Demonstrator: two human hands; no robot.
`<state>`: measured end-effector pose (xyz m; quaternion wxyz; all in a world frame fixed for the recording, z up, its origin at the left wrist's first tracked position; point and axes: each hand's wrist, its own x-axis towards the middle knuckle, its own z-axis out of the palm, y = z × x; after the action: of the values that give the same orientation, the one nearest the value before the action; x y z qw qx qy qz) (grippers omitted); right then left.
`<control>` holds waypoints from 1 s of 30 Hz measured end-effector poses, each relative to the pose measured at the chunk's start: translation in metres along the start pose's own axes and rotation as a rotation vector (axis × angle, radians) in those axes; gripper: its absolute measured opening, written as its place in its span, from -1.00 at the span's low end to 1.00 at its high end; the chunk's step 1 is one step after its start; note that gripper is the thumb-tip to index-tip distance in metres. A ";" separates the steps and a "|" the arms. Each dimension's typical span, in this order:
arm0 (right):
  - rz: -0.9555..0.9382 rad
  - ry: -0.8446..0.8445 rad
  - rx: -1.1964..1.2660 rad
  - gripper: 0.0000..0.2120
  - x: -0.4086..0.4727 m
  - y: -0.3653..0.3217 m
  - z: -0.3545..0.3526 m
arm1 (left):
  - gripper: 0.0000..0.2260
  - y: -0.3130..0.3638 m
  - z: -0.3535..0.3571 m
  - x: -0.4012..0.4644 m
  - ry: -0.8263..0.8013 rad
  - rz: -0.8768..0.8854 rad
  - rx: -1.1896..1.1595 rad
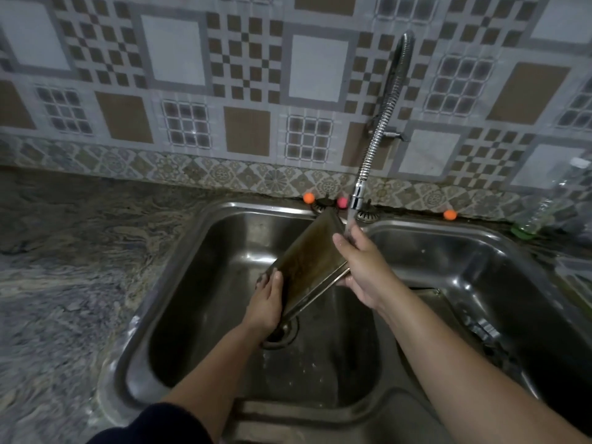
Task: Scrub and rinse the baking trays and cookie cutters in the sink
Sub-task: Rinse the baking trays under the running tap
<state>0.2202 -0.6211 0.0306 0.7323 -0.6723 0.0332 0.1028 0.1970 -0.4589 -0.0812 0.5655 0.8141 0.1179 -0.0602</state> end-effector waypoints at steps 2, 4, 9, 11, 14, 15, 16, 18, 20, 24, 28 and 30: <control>-0.013 0.029 0.044 -0.50 0.006 0.002 0.011 | -0.32 0.007 -0.005 -0.010 -0.028 0.120 0.045; -0.035 0.060 0.090 -0.50 0.010 0.001 0.020 | -0.39 0.013 -0.010 -0.018 -0.058 0.278 0.177; -0.011 0.090 0.216 -0.46 0.022 0.000 0.031 | -0.30 0.017 -0.029 -0.026 0.081 0.604 0.559; 0.016 0.071 0.275 -0.36 0.024 -0.003 0.038 | -0.25 0.013 -0.037 -0.026 0.176 0.727 0.646; 0.057 -0.047 0.265 -0.24 0.026 -0.011 0.053 | -0.16 0.009 -0.050 -0.023 0.309 0.740 0.580; 0.056 -0.078 0.209 -0.28 0.027 -0.010 0.059 | -0.20 0.010 -0.054 -0.022 0.354 0.720 0.504; 0.034 -0.065 0.095 -0.33 0.028 -0.006 0.064 | -0.27 0.011 -0.058 -0.022 0.391 0.700 0.425; -0.117 0.055 -0.350 -0.43 0.030 0.011 0.066 | -0.37 0.011 -0.064 -0.022 0.423 0.645 0.322; -0.236 0.167 -0.786 -0.48 0.029 0.036 0.058 | -0.43 0.006 -0.066 -0.024 0.405 0.571 0.243; -0.041 -0.019 -0.808 -0.41 0.020 0.066 0.031 | -0.54 0.000 -0.060 -0.026 0.404 0.372 -0.119; -0.002 -0.105 -0.701 -0.36 0.010 0.067 0.013 | -0.57 0.001 -0.048 -0.021 0.313 0.196 -0.426; -0.046 -0.052 -0.777 -0.30 0.007 0.058 0.002 | -0.57 0.002 -0.036 -0.019 0.279 0.159 -0.442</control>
<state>0.2153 -0.6137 -0.0275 0.4257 -0.8974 -0.0420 0.1082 0.1782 -0.4287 -0.0624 0.7107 0.6781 0.1405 0.1242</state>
